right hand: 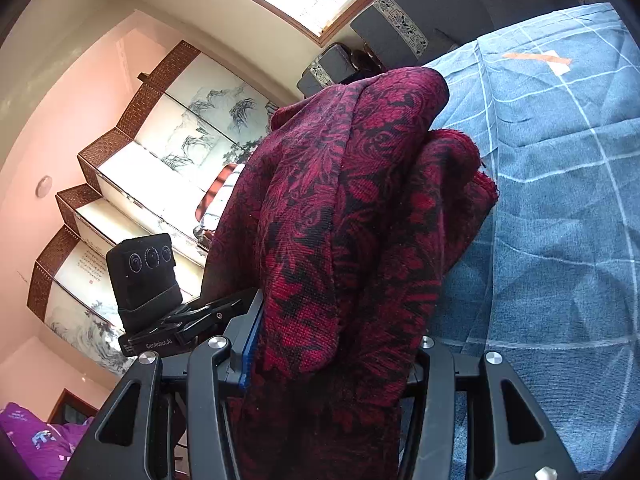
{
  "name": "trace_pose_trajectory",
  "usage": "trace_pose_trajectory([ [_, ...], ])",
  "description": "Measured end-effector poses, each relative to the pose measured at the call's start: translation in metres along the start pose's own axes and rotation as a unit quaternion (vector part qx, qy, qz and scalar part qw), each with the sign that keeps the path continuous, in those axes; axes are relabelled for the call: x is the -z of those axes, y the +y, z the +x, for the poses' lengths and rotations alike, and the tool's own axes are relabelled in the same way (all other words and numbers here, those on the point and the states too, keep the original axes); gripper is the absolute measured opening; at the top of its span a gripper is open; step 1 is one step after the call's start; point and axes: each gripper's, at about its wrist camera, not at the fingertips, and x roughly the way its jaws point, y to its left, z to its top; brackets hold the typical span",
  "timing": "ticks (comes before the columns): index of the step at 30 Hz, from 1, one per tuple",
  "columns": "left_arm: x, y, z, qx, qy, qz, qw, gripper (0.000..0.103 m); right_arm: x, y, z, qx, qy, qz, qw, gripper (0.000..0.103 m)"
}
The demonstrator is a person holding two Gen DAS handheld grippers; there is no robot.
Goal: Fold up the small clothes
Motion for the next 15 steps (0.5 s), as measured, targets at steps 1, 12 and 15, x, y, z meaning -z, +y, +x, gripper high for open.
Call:
trace_pose_trajectory([
  [1,0.002,0.000,0.000,-0.003,0.000,0.001,1.0000,0.054,0.002,-0.001,0.002,0.001,0.001,0.002,1.000,0.047],
  [12,0.022,0.001,0.000,-0.026,-0.007,0.011,0.9996,0.054,0.003,-0.002,0.018,0.010,0.011,0.012,1.000,0.047],
  [15,0.023,-0.004,0.001,-0.031,-0.007,0.012,0.9994,0.054,0.003,-0.001,0.019,0.012,0.011,0.015,1.000,0.047],
])
